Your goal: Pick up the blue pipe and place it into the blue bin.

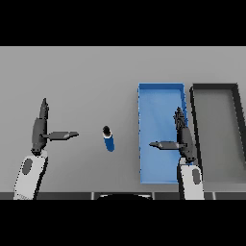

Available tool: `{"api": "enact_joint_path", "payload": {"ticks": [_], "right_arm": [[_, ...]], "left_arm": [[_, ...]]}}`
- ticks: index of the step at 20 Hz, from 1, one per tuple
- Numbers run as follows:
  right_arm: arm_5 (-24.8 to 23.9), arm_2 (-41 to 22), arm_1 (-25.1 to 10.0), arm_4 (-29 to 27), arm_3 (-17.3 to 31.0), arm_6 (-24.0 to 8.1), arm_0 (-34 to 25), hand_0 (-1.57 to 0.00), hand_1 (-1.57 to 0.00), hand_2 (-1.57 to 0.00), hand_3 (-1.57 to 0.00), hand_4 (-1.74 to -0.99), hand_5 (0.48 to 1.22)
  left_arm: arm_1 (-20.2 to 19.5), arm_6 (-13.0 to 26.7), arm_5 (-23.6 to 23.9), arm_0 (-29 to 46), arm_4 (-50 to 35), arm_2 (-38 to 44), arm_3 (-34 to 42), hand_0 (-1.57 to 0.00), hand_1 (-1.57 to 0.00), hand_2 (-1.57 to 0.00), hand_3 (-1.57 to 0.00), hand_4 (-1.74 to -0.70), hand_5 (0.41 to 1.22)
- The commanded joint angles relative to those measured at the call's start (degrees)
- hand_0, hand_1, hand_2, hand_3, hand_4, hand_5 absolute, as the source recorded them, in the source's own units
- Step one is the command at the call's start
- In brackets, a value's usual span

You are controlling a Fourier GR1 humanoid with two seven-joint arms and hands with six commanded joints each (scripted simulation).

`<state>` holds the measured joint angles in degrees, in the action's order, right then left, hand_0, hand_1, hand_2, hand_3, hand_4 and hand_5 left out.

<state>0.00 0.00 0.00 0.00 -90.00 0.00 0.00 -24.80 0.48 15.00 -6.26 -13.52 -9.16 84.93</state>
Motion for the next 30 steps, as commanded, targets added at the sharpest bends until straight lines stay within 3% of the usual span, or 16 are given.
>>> {"api": "enact_joint_path", "payload": {"ticks": [1,6,7,9,15,19,24,30], "right_arm": [[0.0,0.1,-0.1,-0.1,0.1,-0.2,-0.2,0.0,0.0,0.0,0.0,-1.21,0.594],[0.2,1.2,-0.9,-0.6,1.7,-0.2,-2.1,0.0,0.0,0.0,0.0,-1.21,0.594],[1.5,-1.0,-4.9,3.9,0.5,2.7,-1.6,0.0,0.0,0.0,0.0,-1.21,0.594],[2.4,-3.7,-8.2,8.9,-0.7,4.3,-0.5,0.0,0.0,0.0,0.0,-1.198,0.589],[3.3,-5.5,-10.1,11.3,-3.7,4.1,0.9,0.0,0.0,0.0,0.0,-1.182,0.583],[3.6,-5.1,-9.8,10.2,-3.9,3.6,1.0,0.0,0.0,0.0,0.0,-1.2,0.58],[4.2,-5.2,-9.2,9.3,-4.1,2.5,0.4,0.0,0.0,0.0,0.0,-1.228,0.573],[4.0,-5.4,-9.4,9.8,-4.2,2.7,0.4,0.0,0.0,0.0,0.0,-1.21,0.57]], "left_arm": [[0.1,-0.1,0.1,-0.2,0.0,0.0,-0.1,0.0,0.0,0.0,0.0,-0.97,0.594],[0.9,0.2,0.5,-1.7,0.5,-0.3,-1.3,0.0,0.0,0.0,0.0,-0.97,0.594],[-3.1,-1.9,-6.4,-1.9,0.8,-2.4,-1.0,0.0,0.0,0.0,0.0,-0.97,0.594],[-8.1,-5.1,-14.9,-1.9,0.0,-3.2,-2.7,0.0,0.0,0.0,0.0,-0.97,0.596],[-10.8,-9.1,-20.9,-0.9,0.0,-5.1,-1.0,0.0,0.0,0.0,0.0,-0.97,0.59],[-13.2,-8.0,-25.9,1.6,-0.4,-8.9,5.5,0.0,0.0,0.0,0.0,-0.99,0.566],[-13.3,0.6,-28.0,2.9,1.7,-15.1,11.8,0.0,0.0,0.0,0.0,-1.05,0.483],[-7.9,0.9,-28.0,0.9,6.7,-20.8,10.7,0.0,0.0,0.0,0.0,-1.12,0.47]]}}
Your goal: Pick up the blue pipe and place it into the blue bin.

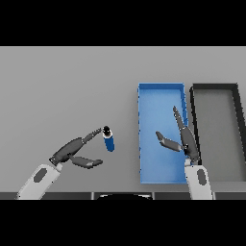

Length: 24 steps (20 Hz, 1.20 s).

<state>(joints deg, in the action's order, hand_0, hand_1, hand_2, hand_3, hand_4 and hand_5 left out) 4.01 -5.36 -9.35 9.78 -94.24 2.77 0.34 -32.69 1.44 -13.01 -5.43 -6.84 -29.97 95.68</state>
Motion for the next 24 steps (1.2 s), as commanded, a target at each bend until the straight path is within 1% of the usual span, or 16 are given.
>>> {"api": "enact_joint_path", "payload": {"ticks": [1,3,4,5,6,10,11,13,15,17,19,20,21,22,23,24], "right_arm": [[-0.1,0.1,-0.1,0.0,-0.4,0.0,0.4,0.0,0.0,0.0,0.0,-1.209,0.567],[0.1,0.0,0.5,-0.5,-0.6,0.3,1.2,0.0,0.0,0.0,0.0,-1.211,0.56],[-0.1,0.0,0.7,-0.5,-0.6,-0.4,0.9,0.0,0.0,0.0,0.0,-1.209,0.556],[0.1,0.0,0.6,-0.5,-0.5,0.0,1.5,0.0,0.0,0.0,0.0,-1.207,0.555],[0.0,0.0,0.6,-0.4,-0.5,-0.2,1.3,0.0,0.0,0.0,0.0,-1.206,0.554],[0.1,0.1,0.4,-0.4,-0.2,0.8,1.2,0.0,0.0,0.0,0.0,-1.2,0.549],[0.1,0.3,0.6,-0.8,0.2,0.3,0.7,0.0,0.0,0.0,0.0,-1.202,0.549],[0.5,0.7,0.4,-1.6,0.0,0.2,1.2,0.0,0.0,0.0,0.0,-1.2,0.547],[0.4,0.6,0.1,-1.0,-0.1,-0.1,0.9,0.0,0.0,0.0,0.0,-1.195,0.548],[0.4,0.8,-0.3,-0.9,-0.4,0.1,1.5,0.0,0.0,0.0,0.0,-1.188,0.55],[0.3,0.7,-0.2,-0.7,-0.1,0.5,1.7,0.0,0.0,0.0,0.0,-1.188,0.556],[0.7,0.9,-0.2,-1.4,-0.4,1.0,1.6,0.0,0.0,0.0,0.0,-1.196,0.56],[0.4,0.7,-0.1,-1.0,-0.4,0.7,1.5,0.0,0.0,0.0,0.0,-1.192,0.56],[0.2,0.6,0.1,-0.7,0.1,0.6,1.2,0.0,0.0,0.0,0.0,-1.191,0.561],[0.2,0.5,0.1,-0.5,0.2,0.9,1.6,0.0,0.0,0.0,0.0,-1.189,0.562],[-0.1,0.6,0.1,-0.3,0.2,0.4,1.3,0.0,0.0,0.0,0.0,-1.184,0.562]], "left_arm": [[0.8,-1.3,-0.1,-0.3,0.1,-0.1,-1.1,0.0,0.0,0.0,0.0,-1.14,0.479],[4.0,-2.5,0.9,-2.0,1.5,-0.9,-3.9,0.0,0.0,0.0,0.0,-1.15,0.486],[5.9,-1.9,1.3,-2.9,1.9,-1.4,-5.2,0.0,0.0,0.0,0.0,-1.15,0.486],[6.8,-2.7,1.9,-3.5,2.4,-1.4,-5.8,0.0,0.0,0.0,0.0,-1.14,0.488],[8.4,-2.0,2.1,-4.6,2.5,-1.5,-7.8,0.0,0.0,0.0,0.0,-1.13,0.488],[12.8,-3.2,2.8,-5.5,2.1,-1.7,-12.2,0.0,0.0,0.0,0.0,-1.14,0.495],[13.9,-3.2,3.0,-6.2,2.4,-1.6,-14.0,0.0,0.0,0.0,0.0,-1.14,0.497],[15.2,-4.9,5.2,-6.5,5.7,-2.4,-17.0,0.0,0.0,0.0,0.0,-1.1,0.497],[16.4,-7.2,5.2,-7.2,5.6,-2.2,-18.5,0.0,0.0,-0.02,0.0,-1.1,0.517],[18.2,-8.4,4.1,-7.9,3.5,-1.5,-19.8,0.0,0.0,-0.09,-0.04,-1.14,0.567],[20.0,-7.6,2.8,-8.2,0.5,-0.8,-19.9,0.0,-0.12,-0.27,-0.2,-1.22,0.635],[20.6,-8.2,2.6,-7.7,-0.1,-0.7,-20.4,-0.04,-0.25,-0.42,-0.35,-1.27,0.675],[20.7,-8.4,2.3,-7.4,-1.0,-0.4,-19.9,-0.18,-0.41,-0.58,-0.59,-1.3,0.784],[21.7,-8.0,2.9,-7.4,-1.4,-0.4,-19.7,-0.42,-0.64,-0.78,-0.78,-1.38,0.872],[21.9,-8.1,3.6,-7.1,-0.6,-0.7,-19.6,-0.65,-0.83,-0.94,-0.91,-1.45,0.941],[22.2,-8.5,3.9,-7.1,-0.2,-0.9,-19.8,-0.83,-0.98,-1.06,-1.02,-1.5,0.997]]}}
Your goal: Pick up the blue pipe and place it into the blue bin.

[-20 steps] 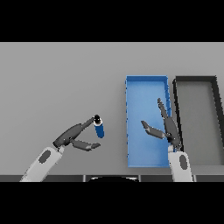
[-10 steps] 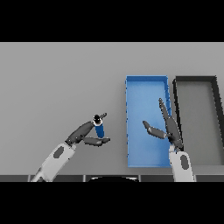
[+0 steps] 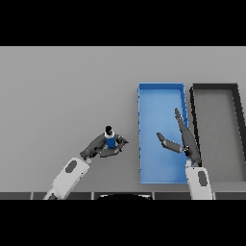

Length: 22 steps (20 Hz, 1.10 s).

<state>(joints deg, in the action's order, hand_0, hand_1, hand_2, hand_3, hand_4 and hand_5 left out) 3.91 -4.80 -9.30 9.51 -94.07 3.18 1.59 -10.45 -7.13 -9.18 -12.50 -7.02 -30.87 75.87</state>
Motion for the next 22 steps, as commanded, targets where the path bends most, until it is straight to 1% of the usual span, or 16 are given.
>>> {"api": "enact_joint_path", "payload": {"ticks": [1,2,3,4,5,6,7,8,9,10,12,13,16,18,21,22], "right_arm": [[0.0,-0.1,-0.2,0.3,-0.5,0.5,0.4,0.0,0.0,0.0,0.0,-1.182,0.562],[-0.2,-0.5,0.1,0.5,-1.0,0.8,1.0,0.0,0.0,0.0,0.0,-1.179,0.561],[-0.1,-0.1,-0.1,0.4,-0.1,0.2,0.5,0.0,0.0,0.0,0.0,-1.178,0.561],[-0.3,0.0,-0.1,0.2,-0.4,0.1,0.5,0.0,0.0,0.0,0.0,-1.176,0.56],[-0.2,-0.3,0.1,0.4,-0.3,0.0,0.7,0.0,0.0,0.0,0.0,-1.176,0.559],[-0.1,-0.3,0.2,0.4,0.1,-0.4,0.0,0.0,0.0,0.0,0.0,-1.176,0.559],[0.2,0.3,-0.4,-0.2,0.3,-0.5,-0.3,0.0,0.0,0.0,0.0,-1.174,0.558],[0.2,0.3,-0.2,-0.2,0.8,-0.6,-0.6,0.0,0.0,0.0,0.0,-1.171,0.558],[0.1,-0.1,0.0,0.3,0.8,-0.1,-0.3,0.0,0.0,0.0,0.0,-1.166,0.556],[-0.1,-0.1,-0.1,0.4,0.3,0.0,-0.2,0.0,0.0,0.0,0.0,-1.16,0.554],[-0.1,0.2,-0.4,0.3,0.0,-0.4,0.0,0.0,0.0,0.0,0.0,-1.154,0.55],[-0.1,0.2,-0.5,0.5,0.4,0.3,0.2,0.0,0.0,0.0,0.0,-1.151,0.55],[-0.2,0.1,-0.7,1.1,1.2,-0.3,-0.6,0.0,0.0,0.0,0.0,-1.138,0.555],[-0.5,-0.5,-0.5,1.9,0.7,0.8,-0.1,0.0,0.0,0.0,0.0,-1.129,0.561],[-0.5,-0.4,-0.7,2.1,0.8,0.3,-0.2,0.0,0.0,0.0,0.0,-1.124,0.569],[0.0,-0.1,-0.9,1.4,0.6,0.0,0.0,0.0,0.0,0.0,0.0,-1.123,0.571]], "left_arm": [[0.7,0.0,0.4,-0.1,0.3,-0.3,0.0,-0.98,-1.1,-1.16,-1.11,-1.55,1.042],[0.7,-0.4,0.3,0.3,0.1,-0.8,0.4,-1.1,-1.19,-1.25,-1.2,-1.59,1.078],[0.4,0.2,0.6,0.2,0.4,-1.2,0.8,-1.19,-1.27,-1.31,-1.26,-1.62,1.106],[-0.2,-0.6,0.7,1.1,1.0,-1.9,1.8,-1.27,-1.33,-1.36,-1.32,-1.59,1.129],[0.2,-0.6,1.1,0.7,1.4,-2.2,1.6,-1.33,-1.38,-1.4,-1.37,-1.56,1.148],[-0.1,-1.6,1.0,0.7,1.7,-2.3,1.7,-1.38,-1.42,-1.44,-1.41,-1.54,1.162],[0.3,-2.1,1.7,0.5,2.7,-2.5,1.6,-1.42,-1.45,-1.46,-1.44,-1.52,1.174],[0.5,-3.2,1.8,0.5,3.5,-2.5,1.7,-1.45,-1.47,-1.49,-1.47,-1.51,1.183],[1.0,-2.7,2.2,0.4,3.6,-2.4,2.6,-1.47,-1.49,-1.5,-1.49,-1.5,1.191],[1.3,-3.1,1.9,0.3,3.1,-1.9,3.4,-1.49,-1.51,-1.52,-1.51,-1.49,1.197],[2.1,-5.4,1.9,0.1,2.2,-1.1,5.6,-1.52,-1.53,-1.54,-1.53,-1.48,1.206],[3.1,-6.1,1.8,0.1,2.2,-1.4,6.0,-1.53,-1.54,-1.54,-1.54,-1.48,1.209],[3.8,-3.1,2.0,-1.4,2.4,-1.0,8.9,-1.55,-1.55,-1.56,-1.55,-1.48,1.215],[4.2,-1.6,1.9,-3.3,2.8,-0.5,10.0,-1.56,-1.56,-1.56,-1.56,-1.47,1.217],[4.3,1.9,0.4,-4.0,2.5,-0.2,11.1,-1.56,-1.57,-1.57,-1.57,-1.47,1.219],[4.5,2.2,0.1,-4.0,2.7,-0.3,11.4,-1.57,-1.57,-1.57,-1.57,-1.47,1.219]]}}
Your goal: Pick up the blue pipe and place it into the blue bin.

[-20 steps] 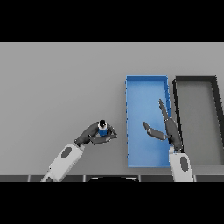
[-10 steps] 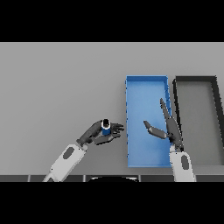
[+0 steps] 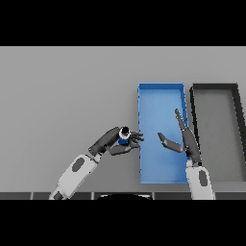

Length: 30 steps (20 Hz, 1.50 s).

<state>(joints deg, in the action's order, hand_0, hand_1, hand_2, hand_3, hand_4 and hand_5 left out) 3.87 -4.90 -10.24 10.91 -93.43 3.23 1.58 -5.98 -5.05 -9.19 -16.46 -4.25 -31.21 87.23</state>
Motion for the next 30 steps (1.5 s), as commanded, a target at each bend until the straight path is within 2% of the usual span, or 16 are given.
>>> {"api": "enact_joint_path", "payload": {"ticks": [1,3,6,8,10,12,14,15,16,18,19,21,26,29,30], "right_arm": [[-0.3,0.0,0.2,0.1,-0.3,0.4,0.4,0.0,0.0,0.0,0.0,-1.124,0.574],[-3.2,-1.0,2.4,2.1,-3.1,1.4,4.5,0.0,0.0,0.0,0.0,-1.124,0.578],[-10.5,-3.2,7.9,7.0,-8.9,2.2,14.0,0.0,0.0,0.0,0.0,-1.123,0.578],[-14.5,-4.6,11.3,9.6,-12.6,2.3,19.5,0.0,0.0,0.0,0.0,-1.157,0.578],[-16.4,-5.1,12.7,11.1,-13.9,1.2,21.5,0.0,0.0,0.0,0.0,-1.191,0.577],[-15.8,-5.1,13.3,9.0,-15.3,3.6,22.1,0.0,-0.02,-0.02,0.0,-1.178,0.569],[-12.7,-5.1,12.7,4.1,-18.5,7.9,21.7,0.0,-0.02,-0.03,0.0,-1.172,0.579],[-11.2,-5.6,11.8,3.2,-20.6,9.1,21.5,0.0,-0.01,-0.03,0.0,-1.175,0.592],[-9.7,-5.8,10.6,2.3,-23.0,8.5,21.0,0.0,-0.01,-0.02,0.0,-1.169,0.597],[-5.6,-5.5,6.4,0.4,-27.0,2.9,19.6,0.0,-0.01,-0.01,0.0,-1.165,0.589],[-3.4,-6.7,5.3,0.4,-27.7,-2.0,19.4,0.0,0.0,-0.01,0.0,-1.171,0.579],[-0.1,-8.8,3.3,1.0,-29.4,-8.2,16.7,0.0,0.0,-0.01,0.0,-1.185,0.554],[5.5,-12.9,0.5,2.1,-31.8,-15.6,8.4,0.0,0.0,0.0,0.0,-1.246,0.526],[7.8,-15.3,1.3,1.6,-31.7,-21.7,2.5,0.0,0.0,0.0,0.0,-1.242,0.524],[8.5,-16.2,1.7,1.4,-32.4,-23.3,2.5,0.0,0.0,0.0,0.0,-1.239,0.522]], "left_arm": [[0.0,-0.5,-0.7,0.1,0.1,-0.1,-0.1,-1.57,-1.57,-1.57,-1.57,-1.47,1.22],[0.2,-0.7,-1.3,0.4,0.2,0.0,0.2,-1.57,-1.57,-1.57,-1.57,-1.47,1.22],[0.5,0.2,-1.7,0.7,0.4,0.5,0.4,-1.57,-1.57,-1.57,-1.57,-1.47,1.22],[0.8,0.2,-2.1,1.0,0.5,0.6,0.7,-1.57,-1.57,-1.57,-1.57,-1.47,1.22],[0.8,-0.4,-2.5,1.0,1.5,0.9,0.3,-1.57,-1.57,-1.57,-1.57,-1.47,1.22],[0.6,-0.3,-2.9,1.0,1.6,1.6,0.8,-1.57,-1.57,-1.57,-1.57,-1.47,1.221],[1.6,-0.1,-3.1,1.0,2.2,1.6,0.4,-1.57,-1.57,-1.57,-1.57,-1.47,1.221],[1.6,0.1,-3.5,1.5,2.3,1.4,0.7,-1.57,-1.57,-1.57,-1.57,-1.47,1.221],[2.0,0.5,-3.5,1.4,2.8,1.5,0.5,-1.57,-1.57,-1.57,-1.57,-1.47,1.221],[2.3,0.9,-3.6,1.2,3.5,1.9,0.4,-1.57,-1.57,-1.57,-1.57,-1.47,1.221],[1.9,0.9,-3.8,0.6,3.4,2.7,0.4,-1.57,-1.57,-1.57,-1.57,-1.47,1.221],[2.4,0.7,-4.5,1.0,3.9,2.5,0.7,-1.57,-1.57,-1.57,-1.57,-1.47,1.221],[2.8,1.6,-5.4,0.6,5.0,3.3,1.3,-1.57,-1.57,-1.57,-1.57,-1.47,1.221],[3.6,2.4,-5.6,1.5,6.0,3.0,1.2,-1.57,-1.57,-1.57,-1.57,-1.47,1.221],[3.4,2.2,-5.9,1.3,6.0,3.4,1.2,-1.57,-1.57,-1.57,-1.57,-1.47,1.221]]}}
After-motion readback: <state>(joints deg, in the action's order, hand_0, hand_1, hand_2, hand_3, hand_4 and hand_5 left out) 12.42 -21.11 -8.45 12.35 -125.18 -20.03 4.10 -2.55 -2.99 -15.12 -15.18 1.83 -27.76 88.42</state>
